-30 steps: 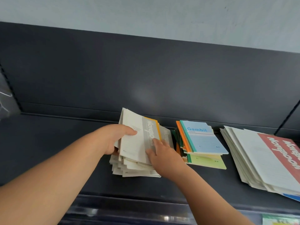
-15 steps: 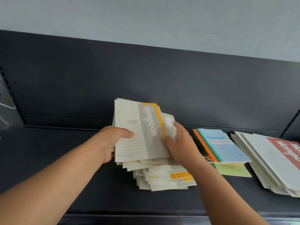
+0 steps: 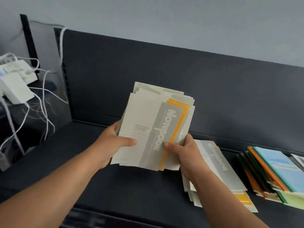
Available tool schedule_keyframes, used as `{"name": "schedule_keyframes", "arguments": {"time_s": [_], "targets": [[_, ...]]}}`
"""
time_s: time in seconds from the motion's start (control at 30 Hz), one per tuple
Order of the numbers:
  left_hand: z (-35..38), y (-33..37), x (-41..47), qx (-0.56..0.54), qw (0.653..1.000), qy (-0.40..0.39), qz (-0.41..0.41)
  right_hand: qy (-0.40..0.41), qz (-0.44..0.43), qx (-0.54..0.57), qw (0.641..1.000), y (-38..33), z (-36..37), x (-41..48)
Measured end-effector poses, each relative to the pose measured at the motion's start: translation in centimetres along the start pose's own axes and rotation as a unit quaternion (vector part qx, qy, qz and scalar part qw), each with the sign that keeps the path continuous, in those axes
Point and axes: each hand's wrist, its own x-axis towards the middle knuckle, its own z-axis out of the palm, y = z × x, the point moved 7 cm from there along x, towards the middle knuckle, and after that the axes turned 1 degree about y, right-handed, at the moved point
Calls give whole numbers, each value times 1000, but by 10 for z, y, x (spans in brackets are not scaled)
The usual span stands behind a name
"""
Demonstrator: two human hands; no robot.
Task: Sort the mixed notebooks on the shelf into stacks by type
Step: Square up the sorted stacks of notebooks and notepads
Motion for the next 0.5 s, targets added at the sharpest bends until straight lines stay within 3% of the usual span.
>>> {"name": "schedule_keyframes", "arguments": {"time_s": [0.2, 0.37, 0.5], "targets": [[-16, -34, 2, 124, 988, -64, -65, -71, -19, 8, 997, 11, 23, 0], [-12, -37, 5, 39, 999, 0, -38, -52, -42, 13, 998, 5, 31, 0], [-6, -17, 7, -3, 999, -45, 16, -79, -76, 12, 994, -9, 32, -2]]}}
